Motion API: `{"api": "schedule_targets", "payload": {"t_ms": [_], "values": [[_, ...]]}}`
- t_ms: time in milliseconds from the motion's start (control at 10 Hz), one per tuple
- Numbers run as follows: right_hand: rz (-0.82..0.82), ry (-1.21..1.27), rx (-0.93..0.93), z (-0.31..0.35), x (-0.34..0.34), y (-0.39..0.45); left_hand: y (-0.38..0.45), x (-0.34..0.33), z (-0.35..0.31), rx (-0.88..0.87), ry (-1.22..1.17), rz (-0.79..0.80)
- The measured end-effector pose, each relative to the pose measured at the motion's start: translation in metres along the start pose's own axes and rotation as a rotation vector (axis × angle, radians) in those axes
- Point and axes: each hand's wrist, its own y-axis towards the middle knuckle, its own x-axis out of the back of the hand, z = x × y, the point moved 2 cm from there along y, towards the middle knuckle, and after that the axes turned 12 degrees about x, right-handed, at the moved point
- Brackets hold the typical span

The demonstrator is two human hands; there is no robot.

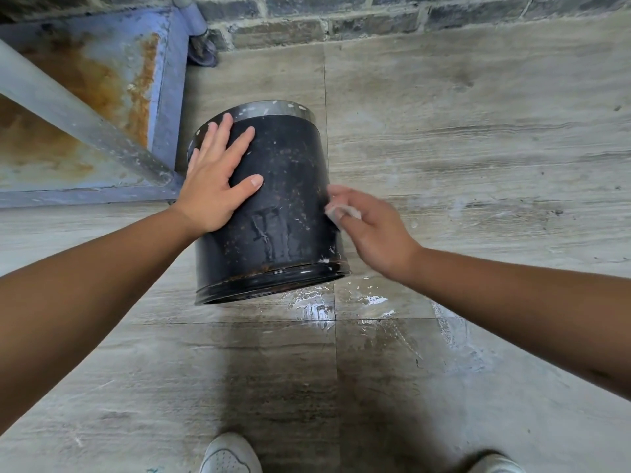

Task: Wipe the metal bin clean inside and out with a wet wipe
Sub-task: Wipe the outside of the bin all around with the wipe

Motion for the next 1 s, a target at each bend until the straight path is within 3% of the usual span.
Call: {"api": "schedule_targets", "payload": {"t_ms": [100,400,700,1000], "values": [[0.208,-0.216,0.201,0.008,-0.018,-0.026,0.0,0.0,0.001,-0.002,-0.002,-0.003],[0.412,-0.385,0.492,0.015,-0.023,-0.051,0.002,-0.002,0.001,-0.009,0.014,-0.007],[0.14,-0.308,0.212,-0.014,0.0,-0.068,0.006,-0.005,-0.02,0.013,0.072,0.018],[0.038,-0.332,0.042,-0.028,0.011,-0.078,0.008,-0.008,-0.033,0.02,0.101,0.022]]}}
